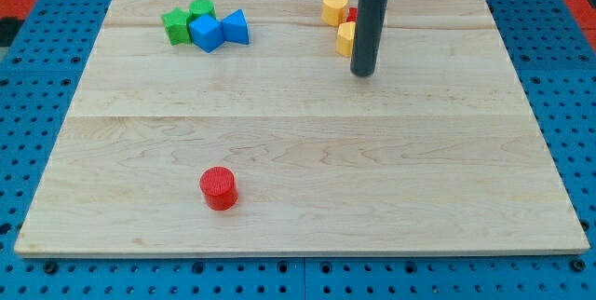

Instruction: Push red circle slightly up

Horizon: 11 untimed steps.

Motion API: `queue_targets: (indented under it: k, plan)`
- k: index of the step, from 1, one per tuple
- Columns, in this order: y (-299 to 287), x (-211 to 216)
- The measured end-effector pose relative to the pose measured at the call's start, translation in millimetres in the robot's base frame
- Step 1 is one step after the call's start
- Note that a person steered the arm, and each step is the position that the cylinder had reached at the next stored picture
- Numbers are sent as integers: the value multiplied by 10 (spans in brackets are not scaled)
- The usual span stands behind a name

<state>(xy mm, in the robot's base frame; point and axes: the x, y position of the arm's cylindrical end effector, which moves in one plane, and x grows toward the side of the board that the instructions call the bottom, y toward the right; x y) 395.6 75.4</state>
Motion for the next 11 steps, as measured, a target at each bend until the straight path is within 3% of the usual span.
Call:
queue_targets:
  k: [3, 4, 5, 6, 11]
  plan:
    - [-624, 2101]
    - [-1118, 2225]
    - [-1602, 1974]
    - [-1719, 1799]
    - [-1627, 1228]
